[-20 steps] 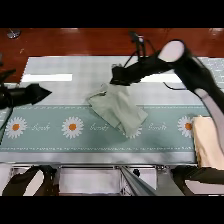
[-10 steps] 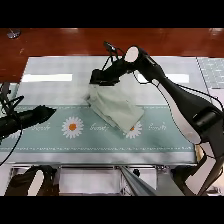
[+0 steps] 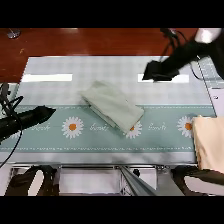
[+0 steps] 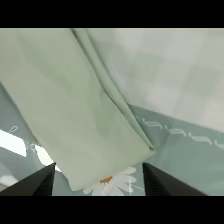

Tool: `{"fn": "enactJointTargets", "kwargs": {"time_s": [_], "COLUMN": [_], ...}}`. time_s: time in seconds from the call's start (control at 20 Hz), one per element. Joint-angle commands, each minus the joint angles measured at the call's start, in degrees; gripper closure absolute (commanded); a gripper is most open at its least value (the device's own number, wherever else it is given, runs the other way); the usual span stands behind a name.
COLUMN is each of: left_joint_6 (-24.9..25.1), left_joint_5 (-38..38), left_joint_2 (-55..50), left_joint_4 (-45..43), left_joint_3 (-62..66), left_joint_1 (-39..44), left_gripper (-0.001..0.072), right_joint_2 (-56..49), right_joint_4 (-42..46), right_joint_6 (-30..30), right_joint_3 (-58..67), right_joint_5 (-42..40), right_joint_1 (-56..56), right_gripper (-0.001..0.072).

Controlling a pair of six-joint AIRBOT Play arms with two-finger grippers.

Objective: Fold the shirts.

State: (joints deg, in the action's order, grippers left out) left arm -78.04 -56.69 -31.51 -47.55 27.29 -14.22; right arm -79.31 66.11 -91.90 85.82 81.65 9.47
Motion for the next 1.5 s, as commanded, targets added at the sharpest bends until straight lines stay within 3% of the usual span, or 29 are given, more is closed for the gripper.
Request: {"fn": "enactJointTargets", "kwargs": {"time_s": [0.0,0.1,0.2,0.5,0.65,0.7,0.75,0.85,1.0,1.45], "left_joint_6": [0.0,-0.02,-0.04,-0.02,-0.02,-0.02,-0.02,-0.02,-0.02,0.0], "left_joint_5": [-0.07,-0.07,-0.09,-0.33,-0.28,-0.28,-0.31,-0.31,-0.31,-0.98], "left_joint_2": [0.04,0.04,0.04,0.04,0.04,0.04,0.04,0.04,0.04,0.07], "left_joint_4": [-0.02,-0.02,0.0,0.0,0.0,0.0,0.0,0.0,-0.02,-0.02], "left_joint_3": [-0.76,-1.88,-3.06,-3.69,-3.69,-3.69,-3.69,-3.69,-3.69,-3.69], "left_joint_1": [-0.04,-0.04,-0.04,-0.04,-0.04,-0.04,-0.04,-0.04,-0.04,-0.04], "left_gripper": [0.0687,0.0687,0.0687,0.0687,0.0687,0.0687,0.0687,0.0687,0.0687,0.0687], "right_joint_2": [21.84,26.97,26.08,12.63,5.16,2.51,0.37,-2.21,-3.37,-3.15], "right_joint_4": [-0.55,-9.77,-19.78,-27.21,-33.94,-35.34,-36.11,-36.09,-31.45,-5.55], "right_joint_6": [-10.84,-16.0,-15.5,-9.49,-2.27,-0.02,3.28,6.91,11.06,-1.79], "right_joint_3": [-35.47,-52.06,-60.61,-57.61,-51.58,-48.78,-45.68,-38.73,-23.32,19.98], "right_joint_5": [-25.44,-40.19,-47.87,-49.99,-46.71,-45.53,-44.85,-43.5,-35.5,-2.43], "right_joint_1": [0.0,3.63,8.11,11.72,11.72,11.72,11.72,11.39,9.33,-4.24], "right_gripper": [0.0088,0.0088,0.0088,0.0092,0.0106,0.0284,0.0561,0.0685,0.0687,0.0686]}}
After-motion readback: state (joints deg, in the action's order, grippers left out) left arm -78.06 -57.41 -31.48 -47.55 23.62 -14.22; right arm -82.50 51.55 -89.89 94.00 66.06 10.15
